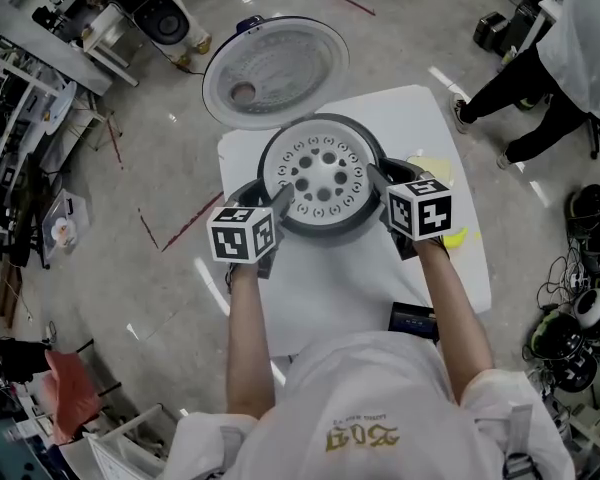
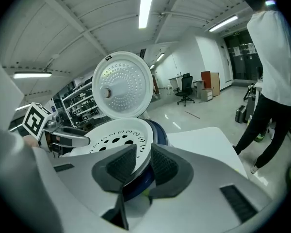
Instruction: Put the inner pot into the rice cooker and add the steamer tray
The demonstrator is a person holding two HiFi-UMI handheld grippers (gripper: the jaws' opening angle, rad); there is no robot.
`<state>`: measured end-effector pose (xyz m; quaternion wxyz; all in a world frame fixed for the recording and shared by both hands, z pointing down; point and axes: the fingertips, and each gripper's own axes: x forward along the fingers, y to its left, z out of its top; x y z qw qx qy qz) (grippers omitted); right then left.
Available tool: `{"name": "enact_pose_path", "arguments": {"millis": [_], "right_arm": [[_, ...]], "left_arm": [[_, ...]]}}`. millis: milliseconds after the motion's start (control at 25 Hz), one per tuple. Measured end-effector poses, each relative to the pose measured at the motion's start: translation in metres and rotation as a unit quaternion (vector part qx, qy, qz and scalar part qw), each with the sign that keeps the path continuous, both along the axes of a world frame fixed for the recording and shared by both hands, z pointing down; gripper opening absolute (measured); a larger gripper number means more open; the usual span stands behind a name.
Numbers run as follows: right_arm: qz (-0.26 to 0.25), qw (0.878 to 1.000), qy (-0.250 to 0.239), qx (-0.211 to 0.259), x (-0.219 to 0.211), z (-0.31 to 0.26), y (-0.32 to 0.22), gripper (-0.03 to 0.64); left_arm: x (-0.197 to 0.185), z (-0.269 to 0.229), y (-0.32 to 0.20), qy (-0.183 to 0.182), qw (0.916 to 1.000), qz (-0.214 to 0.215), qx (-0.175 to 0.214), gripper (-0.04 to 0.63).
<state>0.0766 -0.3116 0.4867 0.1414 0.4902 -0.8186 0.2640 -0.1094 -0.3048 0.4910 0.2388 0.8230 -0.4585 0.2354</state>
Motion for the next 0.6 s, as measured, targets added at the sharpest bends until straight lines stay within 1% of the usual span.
{"name": "enact_pose_path", "arguments": {"millis": [120, 200, 240, 320, 360, 400, 440, 480, 600], "right_arm": [[0.001, 1.000, -0.002, 0.005, 0.002, -0.001, 0.006, 0.106], [0.003, 1.000, -0.005, 0.010, 0.005, -0.004, 0.010, 0.106], [0.004, 1.000, -0.007, 0.012, 0.006, -0.005, 0.011, 0.104], [0.006, 1.000, -0.010, 0.016, 0.009, -0.008, 0.014, 0.101], [0.008, 1.000, -0.011, 0.017, 0.010, -0.009, 0.017, 0.101], [0.009, 1.000, -0.013, 0.020, 0.011, -0.010, 0.019, 0.100], [0.012, 1.000, -0.014, 0.023, 0.013, -0.011, 0.022, 0.095], [0.015, 0.999, -0.016, 0.025, 0.015, -0.012, 0.025, 0.091], [0.022, 0.999, -0.021, 0.033, 0.017, -0.017, 0.032, 0.078]], "left_arm": [[0.007, 0.001, 0.003, -0.003, 1.0000, 0.000, 0.006, 0.308], [0.011, 0.002, 0.004, -0.017, 0.9998, 0.004, 0.010, 0.346], [0.013, 0.004, 0.004, -0.035, 0.9993, 0.009, 0.013, 0.366], [0.012, 0.005, 0.004, -0.083, 0.9961, 0.019, 0.023, 0.399], [0.012, 0.006, 0.005, -0.102, 0.9941, 0.022, 0.029, 0.403], [0.012, 0.006, 0.005, -0.110, 0.9931, 0.024, 0.032, 0.407], [0.013, 0.006, 0.006, -0.108, 0.9933, 0.024, 0.034, 0.405], [0.015, 0.007, 0.006, -0.098, 0.9943, 0.022, 0.035, 0.401], [0.017, 0.004, 0.009, -0.059, 0.9973, 0.012, 0.041, 0.387]]}}
